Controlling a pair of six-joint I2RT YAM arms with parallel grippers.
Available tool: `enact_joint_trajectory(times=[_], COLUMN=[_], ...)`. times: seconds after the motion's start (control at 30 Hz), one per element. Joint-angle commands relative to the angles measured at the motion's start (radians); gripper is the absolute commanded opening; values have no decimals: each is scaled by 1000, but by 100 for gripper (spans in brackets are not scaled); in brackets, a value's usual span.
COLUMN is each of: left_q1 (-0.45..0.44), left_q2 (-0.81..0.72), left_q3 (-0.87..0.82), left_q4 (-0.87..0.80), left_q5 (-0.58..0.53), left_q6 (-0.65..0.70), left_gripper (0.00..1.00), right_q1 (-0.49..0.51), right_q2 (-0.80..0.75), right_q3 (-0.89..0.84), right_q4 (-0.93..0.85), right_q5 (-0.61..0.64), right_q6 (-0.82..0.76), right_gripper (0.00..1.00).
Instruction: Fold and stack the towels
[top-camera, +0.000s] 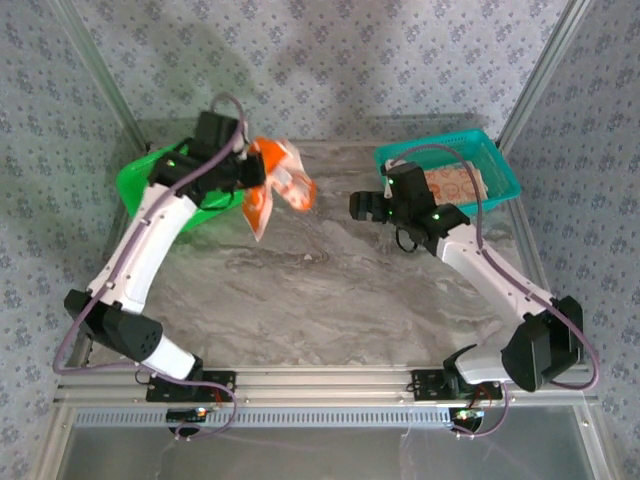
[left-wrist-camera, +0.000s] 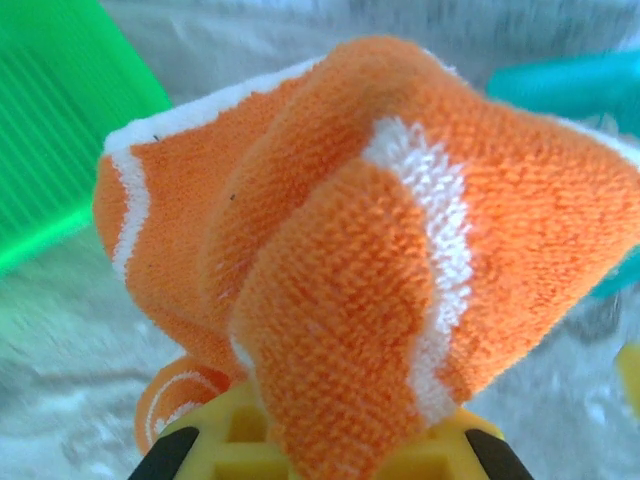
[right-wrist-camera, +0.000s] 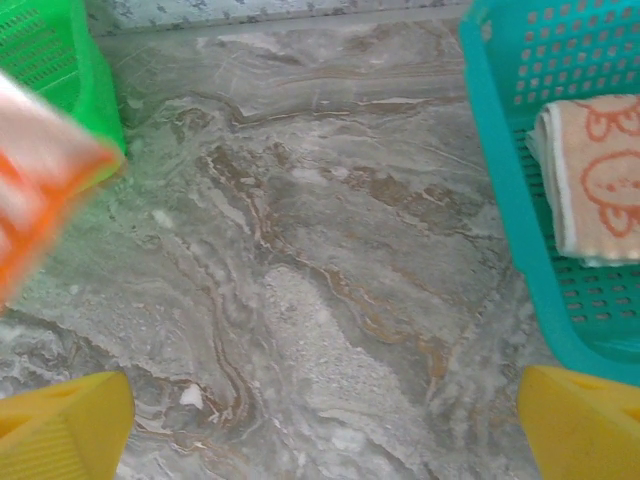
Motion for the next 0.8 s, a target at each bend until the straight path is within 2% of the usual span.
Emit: enact_joint_trajectory(times=[0.0,0.03,0.1,0.17,0.2,0.3,0.33,0.47,0.6,0.7,0.77], left_q1=[-65,-91,-144,-168,-169,-170,-169,-175,-184,-215,-246], left_q2=[-17,-22,-24,5,19,52,46,-40,-129,-190,-230], left_q3=[-185,-253,-356,-417,-435,-461,-471,-576,-719,-833,-906], left_q4=[122,169,221,247,252,233,233,234,239,243,258], left_q5=[62,89,81,55,54,41,38,18,16,-3,-20], left_q6=[-88,-122,-159,-169,-169,-159,-160,-207,-286,-360,-421], left_gripper=[0,2,14,39,46,62,64,65,60,56,49], right_q1=[-10,-10,-11,-5,-1,29,41,84,99,114,124], right_q2=[-33,-37,-38,-33,-27,-1,11,54,80,93,107], right_q3=[-37,-46,-61,-76,-81,-86,-87,-101,-146,-181,-199], right_q4=[-1,2,2,3,2,-1,-4,9,46,65,74], right_q5=[-14,-12,-26,-48,-54,-66,-66,-83,-163,-196,-199], right_q6=[0,-3,-7,-4,-3,-4,-3,18,38,36,26], right_gripper=[100,100,100,100,100,100,100,100,100,92,87])
